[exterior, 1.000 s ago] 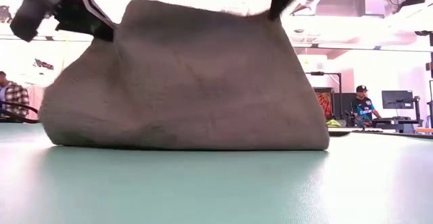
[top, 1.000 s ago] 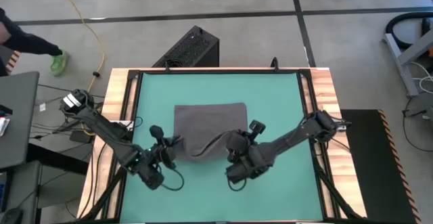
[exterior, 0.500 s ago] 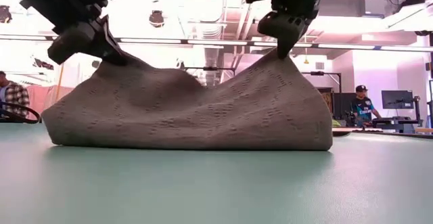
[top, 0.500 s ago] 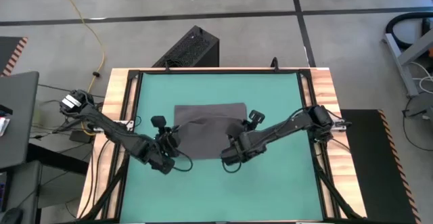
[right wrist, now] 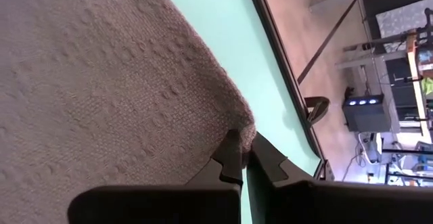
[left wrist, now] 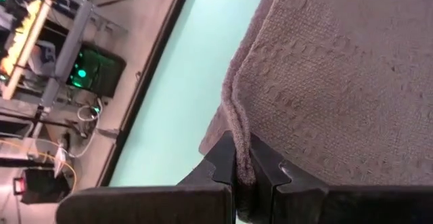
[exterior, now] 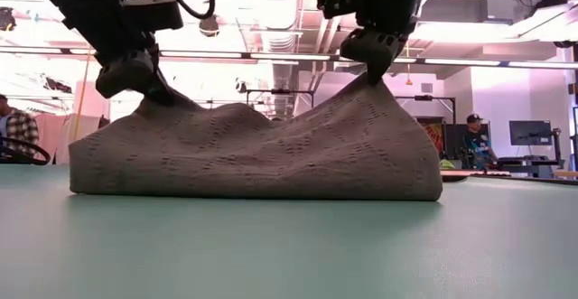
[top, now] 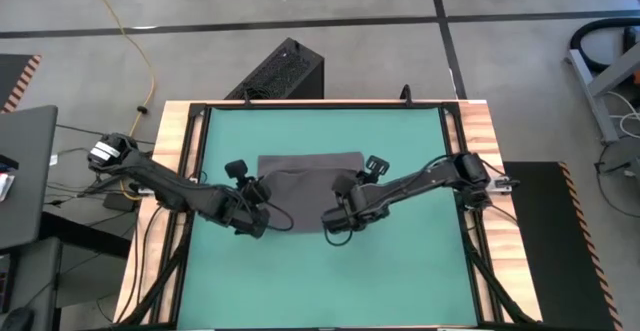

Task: Roll towel into tight, uniform cylinder
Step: Roll the gray towel

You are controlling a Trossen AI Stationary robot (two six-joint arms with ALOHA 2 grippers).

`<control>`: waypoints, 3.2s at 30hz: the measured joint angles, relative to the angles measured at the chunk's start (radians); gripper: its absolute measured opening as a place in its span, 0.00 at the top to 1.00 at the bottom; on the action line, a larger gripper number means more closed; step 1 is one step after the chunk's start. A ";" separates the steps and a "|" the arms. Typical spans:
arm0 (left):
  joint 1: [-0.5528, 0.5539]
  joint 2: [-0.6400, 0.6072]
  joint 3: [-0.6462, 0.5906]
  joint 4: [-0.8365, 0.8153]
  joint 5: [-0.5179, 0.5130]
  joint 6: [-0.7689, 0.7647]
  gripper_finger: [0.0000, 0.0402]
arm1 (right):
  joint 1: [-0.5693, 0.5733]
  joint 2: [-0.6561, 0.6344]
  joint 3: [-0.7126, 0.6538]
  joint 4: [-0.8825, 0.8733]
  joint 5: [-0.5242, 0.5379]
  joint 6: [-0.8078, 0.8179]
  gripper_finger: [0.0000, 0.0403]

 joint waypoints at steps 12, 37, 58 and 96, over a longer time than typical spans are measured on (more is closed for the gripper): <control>0.007 0.000 0.000 0.031 -0.002 0.012 1.00 | -0.049 0.002 0.000 0.036 -0.035 -0.073 0.96; 0.293 0.001 0.000 0.092 0.067 0.219 1.00 | -0.217 -0.014 0.010 0.143 0.037 -0.277 0.96; 0.399 0.001 -0.001 0.159 0.159 0.253 1.00 | -0.316 -0.014 0.009 0.299 -0.051 -0.420 0.96; 0.404 0.146 -0.002 0.215 0.172 0.234 0.55 | -0.406 -0.013 0.008 0.336 -0.171 -0.404 0.58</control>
